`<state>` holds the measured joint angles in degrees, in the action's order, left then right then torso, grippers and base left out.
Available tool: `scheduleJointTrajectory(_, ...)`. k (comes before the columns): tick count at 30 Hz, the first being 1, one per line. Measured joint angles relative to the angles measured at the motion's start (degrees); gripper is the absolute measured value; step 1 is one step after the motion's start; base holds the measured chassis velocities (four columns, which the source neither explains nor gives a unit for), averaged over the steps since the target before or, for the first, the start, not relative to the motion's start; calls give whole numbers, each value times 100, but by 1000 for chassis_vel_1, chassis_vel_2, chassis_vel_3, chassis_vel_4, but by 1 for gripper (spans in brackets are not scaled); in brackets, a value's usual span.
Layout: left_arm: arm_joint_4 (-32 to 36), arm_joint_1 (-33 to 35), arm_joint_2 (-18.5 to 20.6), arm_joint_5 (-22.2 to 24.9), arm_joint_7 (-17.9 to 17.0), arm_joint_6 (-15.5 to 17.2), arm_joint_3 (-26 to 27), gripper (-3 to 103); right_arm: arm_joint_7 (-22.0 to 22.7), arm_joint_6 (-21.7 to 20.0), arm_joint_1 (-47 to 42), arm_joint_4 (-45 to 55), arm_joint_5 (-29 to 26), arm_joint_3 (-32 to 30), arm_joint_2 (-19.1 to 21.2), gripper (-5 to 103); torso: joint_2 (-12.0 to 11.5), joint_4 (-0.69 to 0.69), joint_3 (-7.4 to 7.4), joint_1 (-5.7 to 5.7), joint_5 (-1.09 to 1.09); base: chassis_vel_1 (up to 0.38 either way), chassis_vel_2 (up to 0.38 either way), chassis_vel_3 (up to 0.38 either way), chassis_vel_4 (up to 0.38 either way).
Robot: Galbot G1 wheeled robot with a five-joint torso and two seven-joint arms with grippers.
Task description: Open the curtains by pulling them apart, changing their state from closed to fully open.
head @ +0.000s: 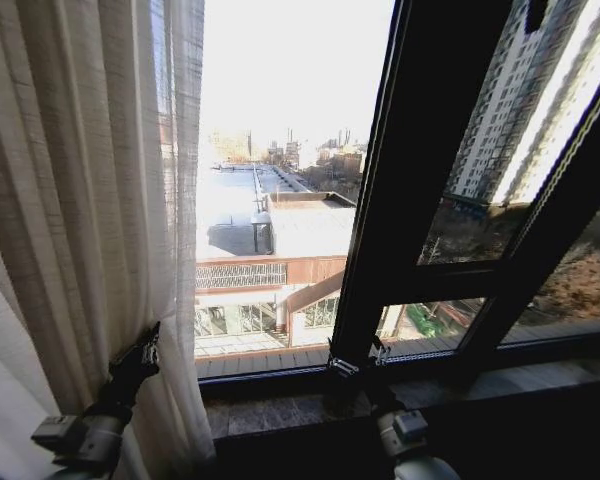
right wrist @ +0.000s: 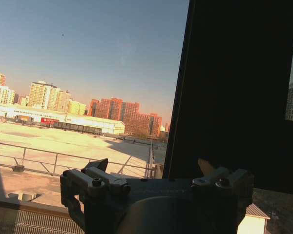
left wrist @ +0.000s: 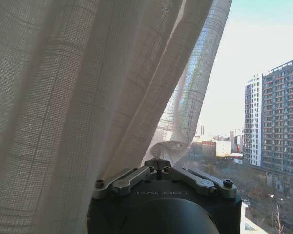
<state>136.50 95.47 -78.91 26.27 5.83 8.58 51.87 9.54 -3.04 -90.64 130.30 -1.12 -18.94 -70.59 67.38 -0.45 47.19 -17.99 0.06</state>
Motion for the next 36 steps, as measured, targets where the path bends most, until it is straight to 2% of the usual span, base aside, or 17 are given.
scheduleJointTrajectory(7,-73,11,-5,47,41,-54,-5,0,1,0,24,-34,20,33,-31,100,0,2,0,0,-8,0,0,0,0)
scheduleJointTrajectory(36,-250,-16,36,54,200,-183,0,0,5,4,83,-137,203,175,-123,100,0,1,0,0,-5,0,0,0,0)
